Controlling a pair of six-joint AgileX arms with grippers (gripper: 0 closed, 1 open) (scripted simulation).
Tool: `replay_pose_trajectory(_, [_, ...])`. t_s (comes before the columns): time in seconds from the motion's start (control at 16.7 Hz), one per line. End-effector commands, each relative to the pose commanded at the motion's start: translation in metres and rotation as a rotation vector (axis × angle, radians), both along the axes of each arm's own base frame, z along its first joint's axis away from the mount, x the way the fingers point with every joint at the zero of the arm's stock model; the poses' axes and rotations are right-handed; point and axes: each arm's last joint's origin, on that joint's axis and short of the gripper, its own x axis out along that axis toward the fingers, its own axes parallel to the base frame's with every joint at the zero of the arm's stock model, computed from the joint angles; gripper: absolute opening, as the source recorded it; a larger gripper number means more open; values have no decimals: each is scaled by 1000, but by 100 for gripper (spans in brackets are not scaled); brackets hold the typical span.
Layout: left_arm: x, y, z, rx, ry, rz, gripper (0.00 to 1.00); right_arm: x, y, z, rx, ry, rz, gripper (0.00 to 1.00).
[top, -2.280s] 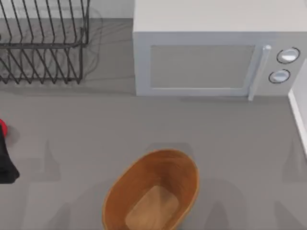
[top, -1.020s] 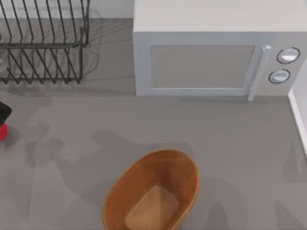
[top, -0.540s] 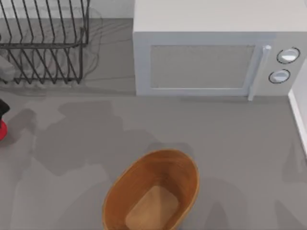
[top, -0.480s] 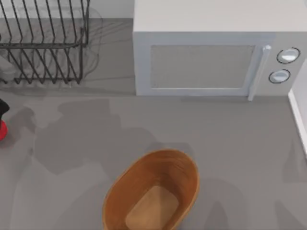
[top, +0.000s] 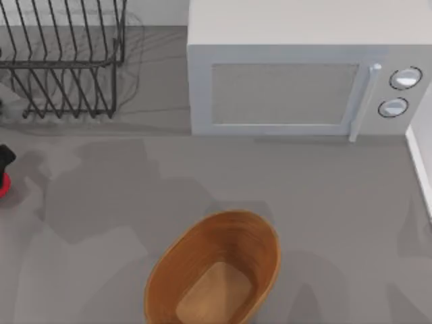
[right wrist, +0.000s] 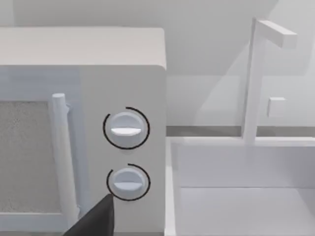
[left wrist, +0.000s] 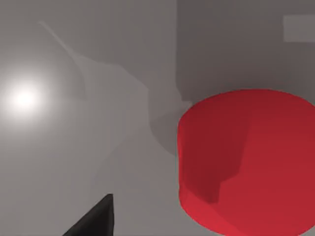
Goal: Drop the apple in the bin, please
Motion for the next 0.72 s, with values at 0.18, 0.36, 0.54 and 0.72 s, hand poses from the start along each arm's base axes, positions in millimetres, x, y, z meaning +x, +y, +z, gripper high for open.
replay_pose_trajectory(0.18, [2, 1, -29, 1, -8, 0, 100, 0, 0, 0, 0, 0, 0, 100])
replay_pose_trajectory(0.36, [0, 1, -54, 1, -5, 0, 100, 0, 0, 0, 0, 0, 0, 100])
replay_pose_trajectory(0.54, [-1, 2, -57, 1, -3, 0, 100, 0, 0, 0, 0, 0, 0, 100])
replay_pose_trajectory(0.72, [-1, 2, -57, 1, -3, 0, 85, 0, 0, 0, 0, 0, 0, 100])
